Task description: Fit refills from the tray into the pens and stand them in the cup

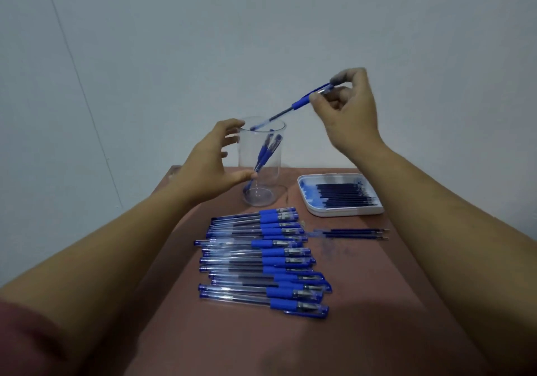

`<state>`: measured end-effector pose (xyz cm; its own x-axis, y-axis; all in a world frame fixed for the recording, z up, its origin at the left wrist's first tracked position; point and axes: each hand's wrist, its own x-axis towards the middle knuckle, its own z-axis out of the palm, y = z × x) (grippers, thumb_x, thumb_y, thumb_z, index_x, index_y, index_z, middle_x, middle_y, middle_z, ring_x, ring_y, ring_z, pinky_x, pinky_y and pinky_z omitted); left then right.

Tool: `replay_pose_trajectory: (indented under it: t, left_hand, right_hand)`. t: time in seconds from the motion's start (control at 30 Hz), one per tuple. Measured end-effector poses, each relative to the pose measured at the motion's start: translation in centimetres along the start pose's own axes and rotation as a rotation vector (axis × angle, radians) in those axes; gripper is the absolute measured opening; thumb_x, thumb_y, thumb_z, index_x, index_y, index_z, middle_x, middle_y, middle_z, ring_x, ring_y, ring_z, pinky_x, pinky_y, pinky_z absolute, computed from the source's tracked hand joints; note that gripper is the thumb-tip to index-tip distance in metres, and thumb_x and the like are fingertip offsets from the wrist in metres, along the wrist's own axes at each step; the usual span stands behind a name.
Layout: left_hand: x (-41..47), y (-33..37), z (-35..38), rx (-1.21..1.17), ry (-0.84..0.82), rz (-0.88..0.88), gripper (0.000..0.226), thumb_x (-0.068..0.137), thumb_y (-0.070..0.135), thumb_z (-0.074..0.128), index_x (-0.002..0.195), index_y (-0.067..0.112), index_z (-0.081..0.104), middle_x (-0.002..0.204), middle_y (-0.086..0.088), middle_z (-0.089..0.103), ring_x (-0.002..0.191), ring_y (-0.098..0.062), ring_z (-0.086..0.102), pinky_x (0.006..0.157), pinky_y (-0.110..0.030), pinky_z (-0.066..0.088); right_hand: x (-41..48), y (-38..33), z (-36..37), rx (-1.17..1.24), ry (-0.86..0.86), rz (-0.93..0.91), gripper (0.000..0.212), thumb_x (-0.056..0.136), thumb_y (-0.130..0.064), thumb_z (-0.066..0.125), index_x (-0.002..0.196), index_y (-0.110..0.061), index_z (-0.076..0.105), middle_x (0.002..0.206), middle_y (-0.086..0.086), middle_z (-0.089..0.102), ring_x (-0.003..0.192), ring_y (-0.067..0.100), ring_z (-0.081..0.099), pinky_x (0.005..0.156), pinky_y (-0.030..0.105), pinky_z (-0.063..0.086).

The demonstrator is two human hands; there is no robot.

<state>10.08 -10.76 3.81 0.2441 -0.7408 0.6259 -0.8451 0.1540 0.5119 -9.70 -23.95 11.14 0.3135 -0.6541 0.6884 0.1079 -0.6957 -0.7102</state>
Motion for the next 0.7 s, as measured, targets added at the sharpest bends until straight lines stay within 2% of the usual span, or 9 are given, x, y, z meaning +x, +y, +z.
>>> replay_pose_trajectory:
  t: [0.13,0.2,0.23,0.33,0.4,0.47,0.57,0.63,0.7]
  left_hand:
    - [-0.1,0.0,0.4,-0.030,0.011,-0.013,0.098,0.061,0.029,0.092,0.142,0.026,0.035,0.139,0.002,0.049,0.119,-0.008,0.053,0.094,-0.024,0.048]
    - [-0.1,0.0,0.4,-0.032,0.006,-0.017,0.098,0.062,0.029,0.091,0.142,0.027,0.034,0.139,0.002,0.049,0.119,-0.009,0.054,0.093,-0.024,0.049]
    - [-0.1,0.0,0.4,-0.039,0.000,-0.025,0.098,0.063,0.029,0.091,0.142,0.028,0.034,0.139,0.002,0.049,0.120,-0.010,0.054,0.093,-0.023,0.049]
    - [-0.1,0.2,0.4,-0.041,-0.020,-0.056,0.097,0.063,0.029,0.091,0.142,0.030,0.033,0.140,0.002,0.048,0.120,-0.011,0.055,0.093,-0.024,0.049]
    - [-0.3,0.7,0.2,-0.027,-0.026,-0.077,0.097,0.066,0.028,0.090,0.143,0.030,0.031,0.142,0.000,0.048,0.119,-0.011,0.055,0.096,-0.028,0.050]
    - [-0.7,1.4,0.0,0.018,-0.023,-0.103,0.099,0.069,0.028,0.088,0.147,0.029,0.027,0.144,-0.002,0.048,0.121,-0.014,0.055,0.099,-0.033,0.049]
    - [-2.3,3.4,0.0,0.182,-0.015,-0.165,0.102,0.075,0.039,0.082,0.153,0.027,0.017,0.150,-0.001,0.041,0.131,-0.018,0.047,0.102,-0.033,0.040]
    - [-4.3,5.1,0.1,0.236,-0.072,-0.189,0.098,0.079,0.051,0.073,0.154,0.026,0.015,0.152,-0.001,0.038,0.135,-0.018,0.042,0.105,-0.033,0.037]
    - [-6.6,6.6,0.3,0.243,-0.221,-0.178,0.093,0.081,0.063,0.063,0.153,0.026,0.019,0.153,0.002,0.036,0.137,-0.015,0.039,0.108,-0.032,0.034]
  right_hand:
    - [0.1,0.5,2.0,-0.213,-0.233,-0.071,0.021,0.088,-0.015,0.068,0.097,-0.021,0.050,0.076,-0.006,0.063,0.058,-0.006,0.051,0.063,0.012,0.042]
    - [-0.2,0.6,2.8,-0.373,-0.359,-0.137,0.007,0.092,-0.022,0.064,0.092,-0.022,0.057,0.082,-0.009,0.059,0.069,-0.005,0.053,0.070,0.016,0.041]
    - [-0.4,0.7,3.0,-0.445,-0.404,-0.170,0.008,0.095,-0.027,0.060,0.090,-0.022,0.061,0.088,-0.008,0.056,0.078,-0.002,0.052,0.075,0.019,0.040]
    - [-1.3,1.4,3.0,-0.500,-0.452,-0.192,0.022,0.098,-0.033,0.054,0.096,-0.017,0.069,0.104,-0.003,0.048,0.103,0.011,0.044,0.087,0.022,0.032]
    - [-1.9,1.4,2.7,-0.474,-0.418,-0.213,0.023,0.097,-0.033,0.055,0.107,-0.018,0.070,0.107,-0.004,0.047,0.108,0.014,0.044,0.090,0.022,0.031]
    - [-2.6,1.2,2.1,-0.435,-0.369,-0.224,0.022,0.096,-0.032,0.058,0.112,-0.020,0.068,0.107,-0.006,0.048,0.107,0.013,0.046,0.091,0.021,0.035]
    - [-4.4,1.0,0.6,-0.410,-0.368,-0.187,0.017,0.094,-0.027,0.062,0.110,-0.023,0.067,0.103,-0.011,0.049,0.095,0.005,0.049,0.082,0.010,0.036]
    - [-5.8,1.6,-0.6,-0.464,-0.461,-0.143,0.016,0.092,-0.026,0.063,0.107,-0.024,0.067,0.103,-0.009,0.054,0.090,0.003,0.050,0.076,0.011,0.036]
    - [-7.2,2.6,-1.4,-0.538,-0.594,-0.105,0.015,0.091,-0.027,0.065,0.105,-0.025,0.068,0.103,-0.009,0.058,0.088,-0.001,0.050,0.076,0.014,0.037]
